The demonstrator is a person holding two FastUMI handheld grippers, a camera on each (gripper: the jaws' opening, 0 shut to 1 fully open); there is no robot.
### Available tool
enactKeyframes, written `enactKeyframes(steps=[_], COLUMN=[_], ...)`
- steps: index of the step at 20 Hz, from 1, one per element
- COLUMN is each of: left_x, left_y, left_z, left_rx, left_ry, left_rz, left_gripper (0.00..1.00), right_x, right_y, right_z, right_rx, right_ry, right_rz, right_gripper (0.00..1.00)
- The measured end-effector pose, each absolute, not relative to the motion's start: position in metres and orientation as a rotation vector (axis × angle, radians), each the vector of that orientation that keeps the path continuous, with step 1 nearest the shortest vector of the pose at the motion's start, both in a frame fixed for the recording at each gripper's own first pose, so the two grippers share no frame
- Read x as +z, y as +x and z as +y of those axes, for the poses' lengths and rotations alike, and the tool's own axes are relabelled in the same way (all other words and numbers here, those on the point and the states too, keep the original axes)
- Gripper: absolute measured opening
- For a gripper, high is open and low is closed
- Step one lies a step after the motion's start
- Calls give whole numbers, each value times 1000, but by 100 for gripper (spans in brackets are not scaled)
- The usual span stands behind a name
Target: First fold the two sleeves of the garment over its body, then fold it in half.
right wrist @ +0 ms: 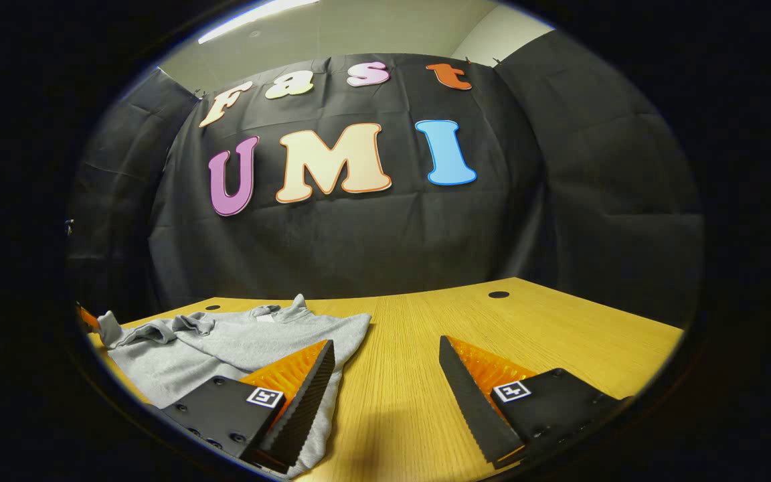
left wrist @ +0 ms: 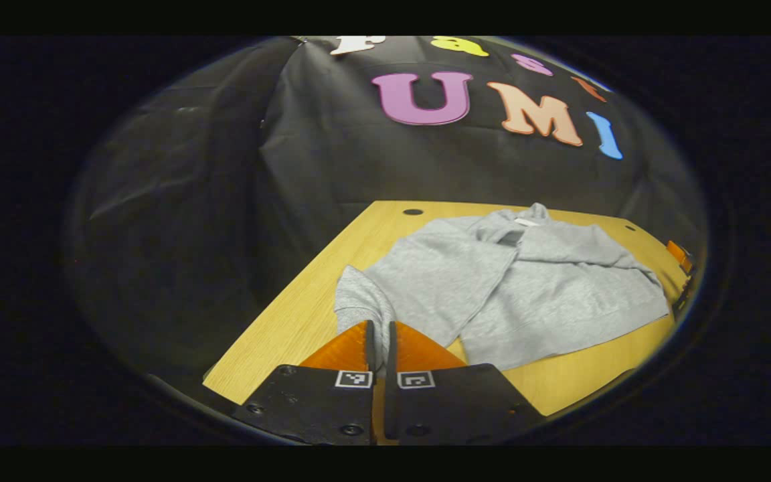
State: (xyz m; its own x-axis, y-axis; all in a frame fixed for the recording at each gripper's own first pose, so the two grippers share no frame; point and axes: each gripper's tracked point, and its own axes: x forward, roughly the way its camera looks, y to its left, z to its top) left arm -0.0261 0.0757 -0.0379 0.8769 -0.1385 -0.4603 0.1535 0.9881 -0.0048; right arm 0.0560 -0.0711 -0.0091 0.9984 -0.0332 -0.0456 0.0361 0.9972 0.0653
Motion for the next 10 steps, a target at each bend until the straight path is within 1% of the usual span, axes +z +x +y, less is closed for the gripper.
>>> enactKeyframes(steps=[3, 7, 10], left_x=[-9, 24, 42], left_y=[0, 25, 38], left_z=[19, -71, -132], left_rx=[-270, -448, -557], left_ry=[22, -16, -31], left_rz=[403, 315, 268], left_gripper=[0, 0, 0], right_x=[-7, -5, -5], right_y=[55, 54, 53], right_z=[-71, -73, -71], right_rx=[-27, -28, -24], right_ry=[77, 88, 80], right_rz=[33, 20, 16], right_gripper=[97, 98, 98])
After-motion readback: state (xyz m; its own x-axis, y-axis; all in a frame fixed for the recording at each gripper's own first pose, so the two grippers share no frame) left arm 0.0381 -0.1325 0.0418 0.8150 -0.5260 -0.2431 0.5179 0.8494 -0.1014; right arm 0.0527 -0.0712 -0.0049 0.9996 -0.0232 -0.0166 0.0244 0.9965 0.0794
